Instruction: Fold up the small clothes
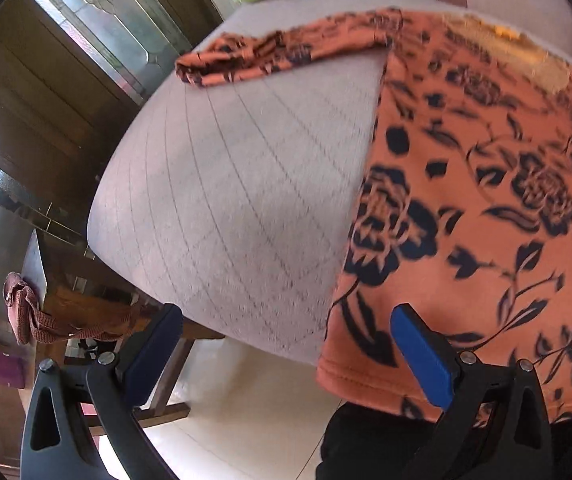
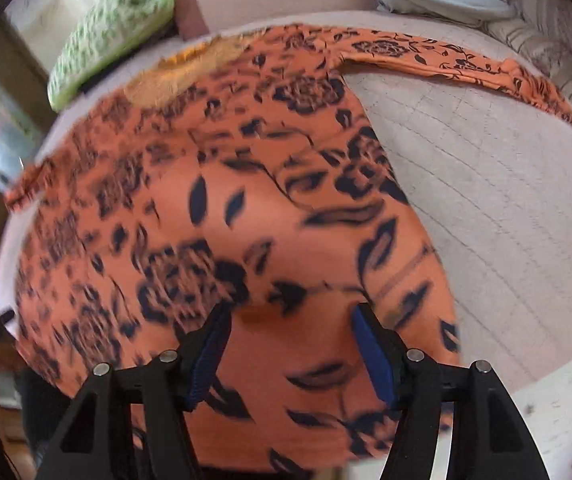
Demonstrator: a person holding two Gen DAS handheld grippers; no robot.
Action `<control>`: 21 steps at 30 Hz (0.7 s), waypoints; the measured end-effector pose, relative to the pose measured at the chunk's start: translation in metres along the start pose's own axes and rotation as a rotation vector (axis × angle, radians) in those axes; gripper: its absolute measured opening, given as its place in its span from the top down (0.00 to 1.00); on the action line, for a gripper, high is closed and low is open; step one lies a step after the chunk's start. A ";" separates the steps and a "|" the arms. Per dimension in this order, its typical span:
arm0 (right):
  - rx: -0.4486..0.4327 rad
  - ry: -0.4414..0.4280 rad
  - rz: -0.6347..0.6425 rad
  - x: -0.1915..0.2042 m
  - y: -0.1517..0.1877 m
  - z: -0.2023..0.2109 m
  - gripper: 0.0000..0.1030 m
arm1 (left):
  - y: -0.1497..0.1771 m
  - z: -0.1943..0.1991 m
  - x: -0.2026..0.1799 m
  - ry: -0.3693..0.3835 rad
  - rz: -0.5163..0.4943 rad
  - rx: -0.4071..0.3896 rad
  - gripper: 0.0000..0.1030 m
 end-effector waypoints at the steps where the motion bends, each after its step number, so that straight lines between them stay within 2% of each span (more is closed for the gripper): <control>1: 0.017 -0.007 -0.005 -0.001 0.002 0.002 0.36 | 0.000 0.000 0.000 0.001 -0.004 0.002 0.00; 4: -0.013 -0.099 -0.029 -0.001 0.003 0.026 0.36 | -0.002 0.024 0.003 0.057 0.006 -0.046 0.00; 7: -0.111 -0.155 -0.011 0.013 -0.009 0.066 0.35 | -0.008 0.074 0.004 0.147 0.016 -0.169 0.00; 9: -0.196 -0.191 0.005 0.022 -0.015 0.097 0.35 | -0.009 0.119 0.002 0.209 0.012 -0.289 0.00; 11: -0.273 -0.209 0.033 0.033 -0.022 0.125 0.34 | -0.006 0.160 -0.002 0.241 0.002 -0.402 0.00; 14: -0.392 -0.181 0.095 0.053 -0.025 0.164 0.34 | -0.002 0.214 -0.014 0.245 -0.026 -0.552 0.00; 15: -0.418 -0.176 0.112 0.061 -0.025 0.174 0.34 | -0.003 0.230 -0.017 0.262 -0.018 -0.623 0.00; 18: -0.462 -0.200 0.136 0.071 -0.023 0.193 0.34 | -0.002 0.256 -0.020 0.253 0.005 -0.662 0.00; 21: -0.514 -0.199 0.155 0.079 -0.016 0.204 0.34 | 0.002 0.262 -0.021 0.234 0.014 -0.662 0.00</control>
Point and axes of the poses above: each gripper's, at about its wrist camera, not at the fingertips, and z roughly against the way its jaws point, x to its left, y to its underside, the point moved 5 cm from there along -z, roughly the way its jaws point, and after that the axes turned 8 degrees about x, right-handed, at the moved point
